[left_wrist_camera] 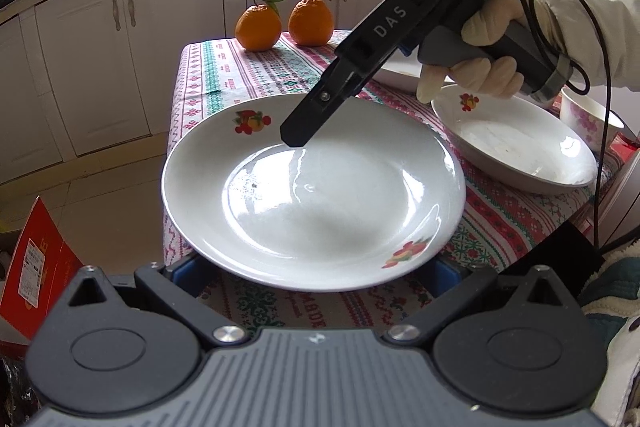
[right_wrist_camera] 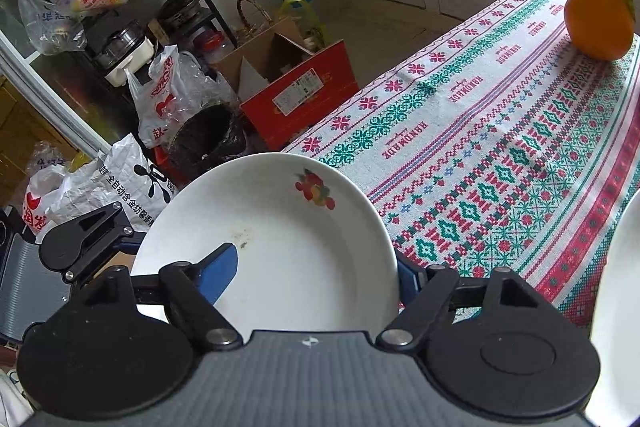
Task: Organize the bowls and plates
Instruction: 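Lift and carry the held plate with the left tool while the right tool carries its plate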
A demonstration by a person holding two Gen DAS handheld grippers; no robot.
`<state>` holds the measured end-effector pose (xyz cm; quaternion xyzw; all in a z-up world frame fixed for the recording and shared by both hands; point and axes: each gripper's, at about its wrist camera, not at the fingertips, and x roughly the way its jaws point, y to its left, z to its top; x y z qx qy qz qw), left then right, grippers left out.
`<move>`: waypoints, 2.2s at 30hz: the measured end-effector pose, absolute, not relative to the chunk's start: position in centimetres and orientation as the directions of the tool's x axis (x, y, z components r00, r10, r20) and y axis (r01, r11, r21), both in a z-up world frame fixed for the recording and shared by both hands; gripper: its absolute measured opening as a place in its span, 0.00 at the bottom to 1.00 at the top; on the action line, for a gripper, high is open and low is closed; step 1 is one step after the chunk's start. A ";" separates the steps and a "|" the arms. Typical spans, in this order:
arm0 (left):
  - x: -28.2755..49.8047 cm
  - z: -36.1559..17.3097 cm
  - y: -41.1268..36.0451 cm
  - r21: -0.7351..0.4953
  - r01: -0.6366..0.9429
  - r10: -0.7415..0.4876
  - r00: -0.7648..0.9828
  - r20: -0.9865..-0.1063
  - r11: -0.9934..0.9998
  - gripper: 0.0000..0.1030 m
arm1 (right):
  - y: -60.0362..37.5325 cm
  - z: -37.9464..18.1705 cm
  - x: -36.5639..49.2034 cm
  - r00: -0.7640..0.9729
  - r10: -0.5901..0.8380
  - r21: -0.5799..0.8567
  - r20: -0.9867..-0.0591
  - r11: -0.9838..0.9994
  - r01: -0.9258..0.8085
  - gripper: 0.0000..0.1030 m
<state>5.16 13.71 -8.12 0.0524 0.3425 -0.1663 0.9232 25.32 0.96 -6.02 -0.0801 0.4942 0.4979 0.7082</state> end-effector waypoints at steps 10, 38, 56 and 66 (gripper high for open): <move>6.5 -7.9 13.7 -0.012 0.352 -0.269 0.693 -0.668 0.936 0.99 | 0.9 -5.1 25.7 0.039 0.631 0.364 -0.775 0.496 -0.788 0.82; 15.9 -8.1 14.1 0.001 0.414 -0.302 0.667 -0.682 0.910 0.99 | 0.2 -5.4 33.4 0.159 0.622 0.334 -0.766 0.597 -0.729 0.82; 16.8 -8.4 13.7 0.017 0.422 -0.298 0.668 -0.682 0.907 0.99 | -0.2 -6.0 34.1 0.190 0.603 0.314 -0.775 0.627 -0.713 0.82; 16.6 -8.5 13.8 0.035 0.424 -0.292 0.678 -0.674 0.905 0.99 | 0.0 -5.8 33.9 0.188 0.613 0.316 -0.768 0.616 -0.722 0.92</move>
